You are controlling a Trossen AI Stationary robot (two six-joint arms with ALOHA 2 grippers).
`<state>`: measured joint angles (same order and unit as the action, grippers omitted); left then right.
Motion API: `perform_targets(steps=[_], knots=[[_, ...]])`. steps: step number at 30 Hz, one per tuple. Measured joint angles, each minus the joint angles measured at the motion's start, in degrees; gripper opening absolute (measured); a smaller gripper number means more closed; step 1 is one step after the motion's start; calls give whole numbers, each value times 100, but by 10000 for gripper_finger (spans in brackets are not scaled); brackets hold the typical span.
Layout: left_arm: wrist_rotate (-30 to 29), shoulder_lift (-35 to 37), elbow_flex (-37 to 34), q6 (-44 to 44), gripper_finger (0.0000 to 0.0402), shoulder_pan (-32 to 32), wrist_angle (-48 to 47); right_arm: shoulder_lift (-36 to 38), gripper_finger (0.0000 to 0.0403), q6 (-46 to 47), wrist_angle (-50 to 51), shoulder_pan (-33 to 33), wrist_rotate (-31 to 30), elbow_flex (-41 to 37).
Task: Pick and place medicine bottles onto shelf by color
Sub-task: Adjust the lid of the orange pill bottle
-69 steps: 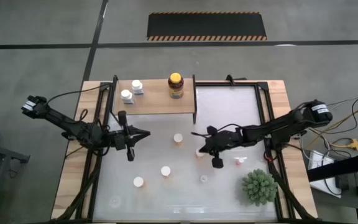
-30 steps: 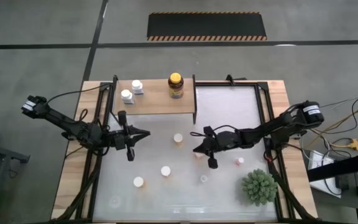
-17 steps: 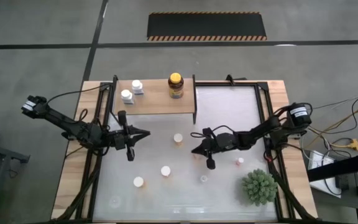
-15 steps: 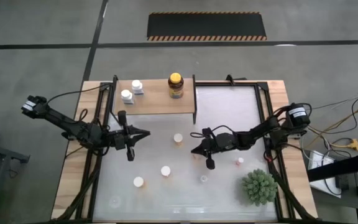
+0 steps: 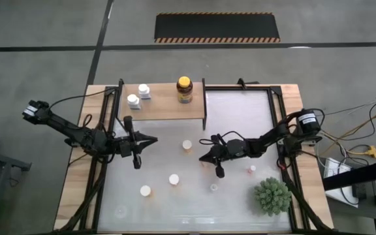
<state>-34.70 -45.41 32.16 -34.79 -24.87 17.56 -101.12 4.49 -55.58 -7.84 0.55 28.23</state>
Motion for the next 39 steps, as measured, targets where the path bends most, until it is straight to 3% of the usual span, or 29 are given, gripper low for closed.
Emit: perform_targets(steps=[11,21,25,31,39], knots=[[-2,-435,0,301,8,-1,443,1059,8,-561,751,-4,-6,-44],[3,-1577,6,318,8,22,2104,2618,8,-976,1852,-57,-11,-44],[4,-2061,183,588,8,74,2204,3258,8,-1191,2350,-167,-10,-50],[49,-2801,594,1091,8,247,2250,3801,8,-1488,2356,-205,-12,-152],[573,-3789,1075,1924,8,563,2253,3882,8,-1504,1763,-205,-12,-521]])
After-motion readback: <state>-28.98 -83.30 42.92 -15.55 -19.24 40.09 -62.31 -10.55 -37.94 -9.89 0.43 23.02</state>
